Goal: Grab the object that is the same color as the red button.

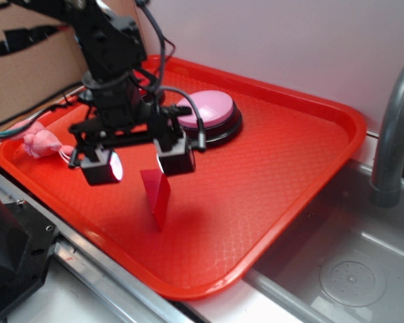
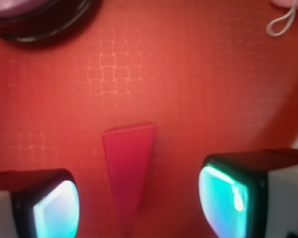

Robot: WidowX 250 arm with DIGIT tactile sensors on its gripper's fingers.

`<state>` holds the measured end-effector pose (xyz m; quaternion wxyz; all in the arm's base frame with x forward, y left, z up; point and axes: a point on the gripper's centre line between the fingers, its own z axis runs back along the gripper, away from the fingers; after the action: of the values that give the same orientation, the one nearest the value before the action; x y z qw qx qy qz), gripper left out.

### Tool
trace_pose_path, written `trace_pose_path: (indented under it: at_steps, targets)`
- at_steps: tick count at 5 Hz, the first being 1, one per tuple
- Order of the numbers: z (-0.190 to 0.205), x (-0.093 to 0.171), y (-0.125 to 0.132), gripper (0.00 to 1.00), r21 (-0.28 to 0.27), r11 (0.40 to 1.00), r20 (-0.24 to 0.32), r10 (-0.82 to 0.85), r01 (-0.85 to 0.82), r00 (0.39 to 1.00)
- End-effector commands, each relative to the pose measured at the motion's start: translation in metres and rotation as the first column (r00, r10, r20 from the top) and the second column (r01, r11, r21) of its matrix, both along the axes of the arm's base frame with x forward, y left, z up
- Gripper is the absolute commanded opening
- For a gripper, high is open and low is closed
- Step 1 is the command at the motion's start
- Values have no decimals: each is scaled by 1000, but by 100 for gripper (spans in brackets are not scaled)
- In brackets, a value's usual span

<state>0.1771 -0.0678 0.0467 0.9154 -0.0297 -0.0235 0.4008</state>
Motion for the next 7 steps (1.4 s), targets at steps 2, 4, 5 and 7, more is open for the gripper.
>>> trace_pose_path:
  at_steps: [2,4,5,7]
  targets:
    - [-22,13,-2,0,-24,999,14,21,-21,1000]
    - [-1,18,-2,0,20,992,54,-122,121,991]
    - [41,23,9,0,44,937,49,-349,347,936]
    - [125,36,45,0,65,824,-3,-564,563,826]
